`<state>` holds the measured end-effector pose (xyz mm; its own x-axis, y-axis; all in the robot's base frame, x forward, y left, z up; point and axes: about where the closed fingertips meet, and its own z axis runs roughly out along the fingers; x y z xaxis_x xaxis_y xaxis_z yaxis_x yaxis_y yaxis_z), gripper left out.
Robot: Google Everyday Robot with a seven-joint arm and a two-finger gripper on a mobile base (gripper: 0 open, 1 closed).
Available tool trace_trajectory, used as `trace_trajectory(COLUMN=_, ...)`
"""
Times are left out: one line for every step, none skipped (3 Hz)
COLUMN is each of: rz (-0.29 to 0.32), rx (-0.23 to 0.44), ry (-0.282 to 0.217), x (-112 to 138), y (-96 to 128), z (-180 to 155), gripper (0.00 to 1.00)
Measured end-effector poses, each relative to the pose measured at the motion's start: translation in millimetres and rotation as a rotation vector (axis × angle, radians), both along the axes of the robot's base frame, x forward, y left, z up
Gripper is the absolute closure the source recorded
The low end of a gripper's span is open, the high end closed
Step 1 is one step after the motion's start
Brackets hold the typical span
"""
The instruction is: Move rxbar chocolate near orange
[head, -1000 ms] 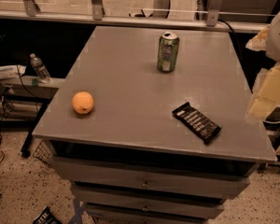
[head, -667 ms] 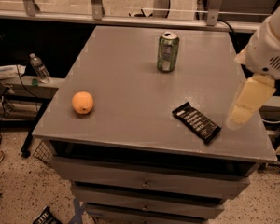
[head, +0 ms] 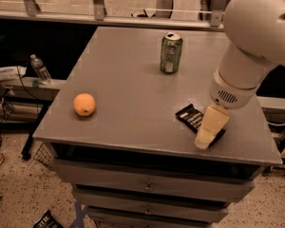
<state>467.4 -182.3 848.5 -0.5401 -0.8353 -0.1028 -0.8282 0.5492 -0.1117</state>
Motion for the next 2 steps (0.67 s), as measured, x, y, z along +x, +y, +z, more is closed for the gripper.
trace_trajectory(rz=-0.142, rx=-0.014, ry=0.019, x=9.4, y=6.0, z=-24.7, gripper=0.00)
trace_trajectory(rz=-0.290, rx=-0.005, ry=0.030, x=17.2, y=10.9, z=-37.3, gripper=0.17)
